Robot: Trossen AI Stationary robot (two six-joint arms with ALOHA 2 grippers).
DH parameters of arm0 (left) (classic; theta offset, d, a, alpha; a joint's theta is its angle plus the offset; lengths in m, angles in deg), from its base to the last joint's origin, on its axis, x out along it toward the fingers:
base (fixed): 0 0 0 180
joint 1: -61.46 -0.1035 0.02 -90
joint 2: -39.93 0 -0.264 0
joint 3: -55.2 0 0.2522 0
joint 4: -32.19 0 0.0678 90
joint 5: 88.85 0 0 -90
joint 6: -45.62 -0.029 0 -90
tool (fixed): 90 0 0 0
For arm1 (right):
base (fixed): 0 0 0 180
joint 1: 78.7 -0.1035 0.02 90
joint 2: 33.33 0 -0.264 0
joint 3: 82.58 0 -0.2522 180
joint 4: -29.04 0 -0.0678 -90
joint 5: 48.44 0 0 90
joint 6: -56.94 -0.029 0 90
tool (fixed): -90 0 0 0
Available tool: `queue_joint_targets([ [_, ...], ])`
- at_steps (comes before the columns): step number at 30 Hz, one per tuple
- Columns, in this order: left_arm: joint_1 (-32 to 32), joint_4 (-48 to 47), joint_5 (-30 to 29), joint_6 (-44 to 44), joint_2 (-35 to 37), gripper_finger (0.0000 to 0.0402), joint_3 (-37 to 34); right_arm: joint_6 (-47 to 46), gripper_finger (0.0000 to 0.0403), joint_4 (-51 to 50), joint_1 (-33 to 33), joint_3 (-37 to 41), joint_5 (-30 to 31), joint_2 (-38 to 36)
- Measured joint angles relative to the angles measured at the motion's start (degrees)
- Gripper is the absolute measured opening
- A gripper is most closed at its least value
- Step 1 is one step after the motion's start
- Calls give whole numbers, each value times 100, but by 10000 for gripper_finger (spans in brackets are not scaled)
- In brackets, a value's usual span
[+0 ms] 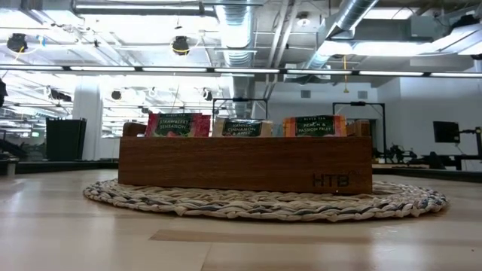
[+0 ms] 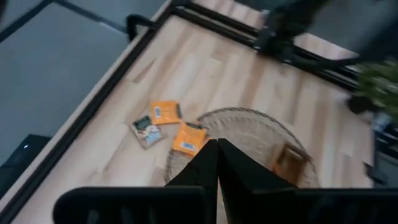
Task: Pick & Place Tea
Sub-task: Put the orange tea bag into the right section of the wooden organizer
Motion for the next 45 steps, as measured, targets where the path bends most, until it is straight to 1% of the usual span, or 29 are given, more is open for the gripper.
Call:
queue_joint_targets([
  [3,291,-135,70,-24,333,0,-2,564,27,457,462,-11,-429,77],
  [5,469,-163,49,-24,514,0,-4,888,42,564,775,4,-717,103],
  [7,660,-242,-90,-21,724,0,-4,1132,57,599,1139,-1,-984,98],
  [9,863,-295,-353,-32,911,0,-75,1310,71,604,1560,-19,-1286,158],
  [12,1095,-235,-842,-89,1293,0,-522,1539,92,581,2187,11,-1873,229],
  [14,1173,45,-989,-81,1615,0,-1008,1670,105,813,2541,-26,-2193,347],
  [18,1192,678,-881,-226,2263,0,-1964,2219,133,1099,3154,-6,-3013,658],
  [20,1192,783,-825,-251,2521,0,-2313,2419,147,1077,3394,-9,-3474,874],
  [22,1190,908,-787,-154,2735,0,-2529,2528,160,1066,3586,-7,-3899,1148],
  [26,1190,860,-517,35,3134,0,-2842,2533,184,1066,3896,2,-4655,1753],
  [27,1190,818,-478,93,3227,0,-2909,2514,189,1097,3940,0,-4772,1897],
  [31,1190,841,-451,203,3530,0,-3092,2435,202,972,4033,0,-4776,2428],
  [36,1190,853,-475,226,3649,0,-3158,2531,205,910,4182,-4,-4993,2930],
  [43,1190,1007,-475,408,3453,0,-3163,3393,210,553,4528,0,-5095,3286],
  [45,1190,1090,-475,481,3354,0,-3163,3572,213,515,4607,0,-5293,3303],
])
